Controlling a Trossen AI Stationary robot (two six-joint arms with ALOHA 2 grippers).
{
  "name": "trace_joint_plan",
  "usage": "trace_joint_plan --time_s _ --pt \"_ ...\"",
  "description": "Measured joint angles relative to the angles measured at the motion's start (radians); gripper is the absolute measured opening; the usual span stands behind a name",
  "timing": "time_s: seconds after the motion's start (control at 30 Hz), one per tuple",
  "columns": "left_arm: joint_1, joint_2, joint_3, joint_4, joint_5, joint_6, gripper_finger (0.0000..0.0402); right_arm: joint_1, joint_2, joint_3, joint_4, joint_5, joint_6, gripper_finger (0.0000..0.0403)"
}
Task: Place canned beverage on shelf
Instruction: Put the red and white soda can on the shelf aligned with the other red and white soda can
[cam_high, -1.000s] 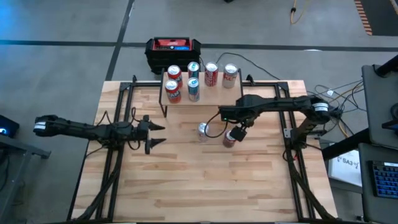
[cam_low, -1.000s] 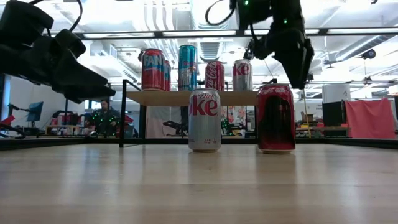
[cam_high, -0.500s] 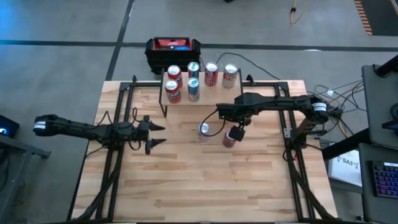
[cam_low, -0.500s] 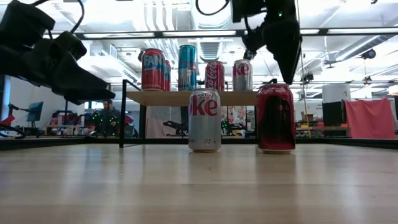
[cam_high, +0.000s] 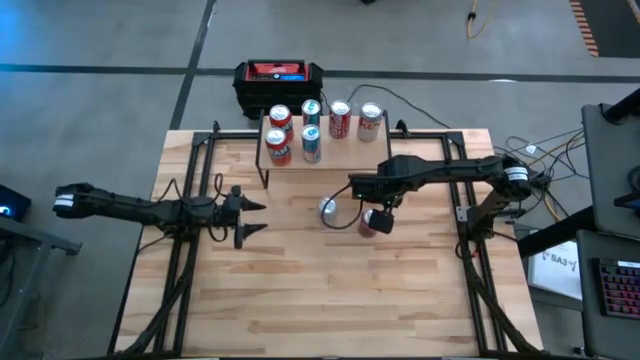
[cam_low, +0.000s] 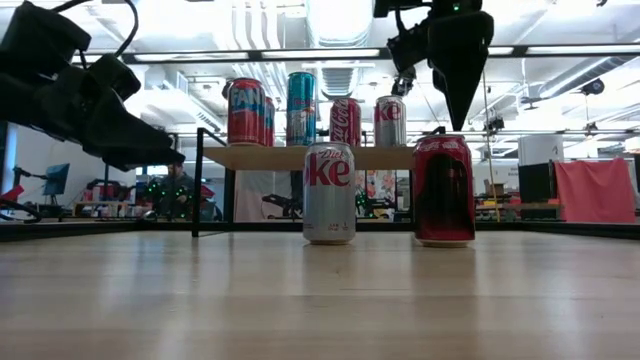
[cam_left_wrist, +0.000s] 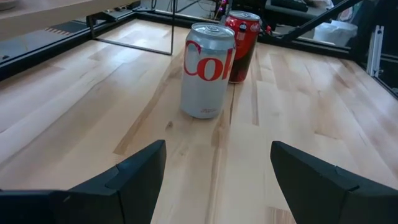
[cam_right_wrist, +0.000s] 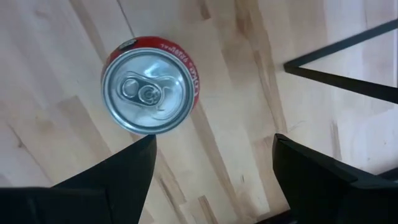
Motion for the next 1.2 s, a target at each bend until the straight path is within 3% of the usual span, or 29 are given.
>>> trace_joint_plan --time_s 0.23,0.9,1.2 --pt "0.0 -0.067 -0.005 0.001 0.0 0.0 0.0275 0.0 0.0 0.0 0.011 0.001 0.001 0.0299" --pt "0.0 -0.404 -0.007 0.0 0.0 0.0 0.0275 0.0 0.001 -0.007 0.09 0.001 -0.005 0.0299" --pt "0.0 -0.413 0.016 0.001 0.0 0.0 0.0275 0.0 0.001 -0.013 0.143 -0.002 0.031 0.0299"
